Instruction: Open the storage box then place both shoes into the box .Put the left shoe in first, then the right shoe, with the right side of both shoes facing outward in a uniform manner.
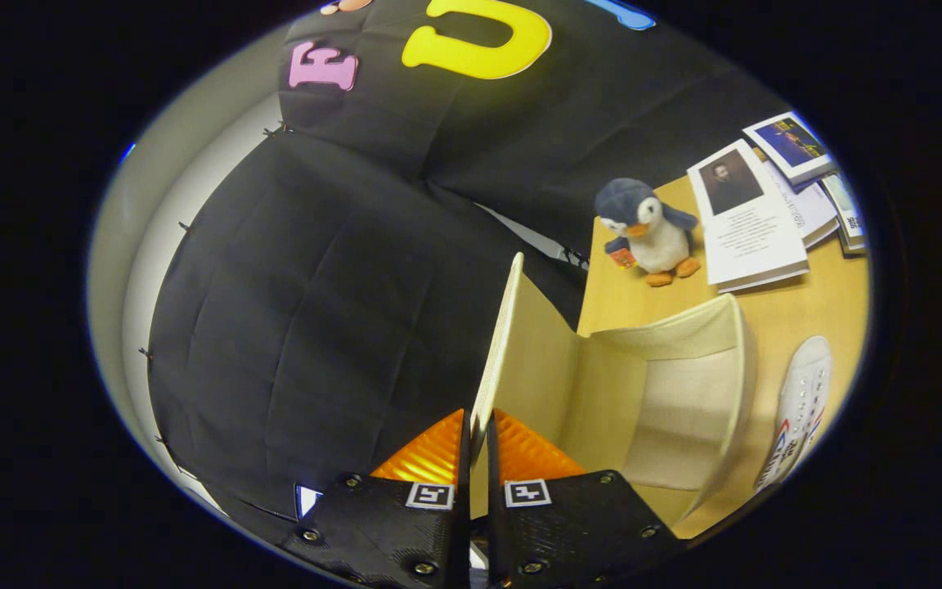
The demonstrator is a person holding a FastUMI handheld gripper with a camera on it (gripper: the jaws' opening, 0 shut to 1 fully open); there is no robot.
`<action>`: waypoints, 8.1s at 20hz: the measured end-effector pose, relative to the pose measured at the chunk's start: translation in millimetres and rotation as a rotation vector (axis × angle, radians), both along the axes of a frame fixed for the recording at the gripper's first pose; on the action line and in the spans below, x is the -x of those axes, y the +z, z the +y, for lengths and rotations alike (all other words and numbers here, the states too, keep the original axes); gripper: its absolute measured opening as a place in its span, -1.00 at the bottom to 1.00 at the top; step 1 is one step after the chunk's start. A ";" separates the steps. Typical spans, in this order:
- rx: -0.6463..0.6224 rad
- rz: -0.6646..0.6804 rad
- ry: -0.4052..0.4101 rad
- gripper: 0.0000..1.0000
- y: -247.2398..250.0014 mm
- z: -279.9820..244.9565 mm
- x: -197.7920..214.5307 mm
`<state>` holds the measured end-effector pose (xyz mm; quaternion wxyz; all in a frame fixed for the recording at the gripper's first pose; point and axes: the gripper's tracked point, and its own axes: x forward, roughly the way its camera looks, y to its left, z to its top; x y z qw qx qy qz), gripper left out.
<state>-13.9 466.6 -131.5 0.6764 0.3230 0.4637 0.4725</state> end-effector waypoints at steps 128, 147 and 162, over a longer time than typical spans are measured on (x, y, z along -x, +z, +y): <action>0.641 -0.242 0.135 0.48 -141.8 -70.6 -24.2; 0.622 -0.199 -0.186 0.49 -111.9 -264.2 -54.9; 0.781 0.083 -0.402 0.48 -216.3 -423.9 -30.9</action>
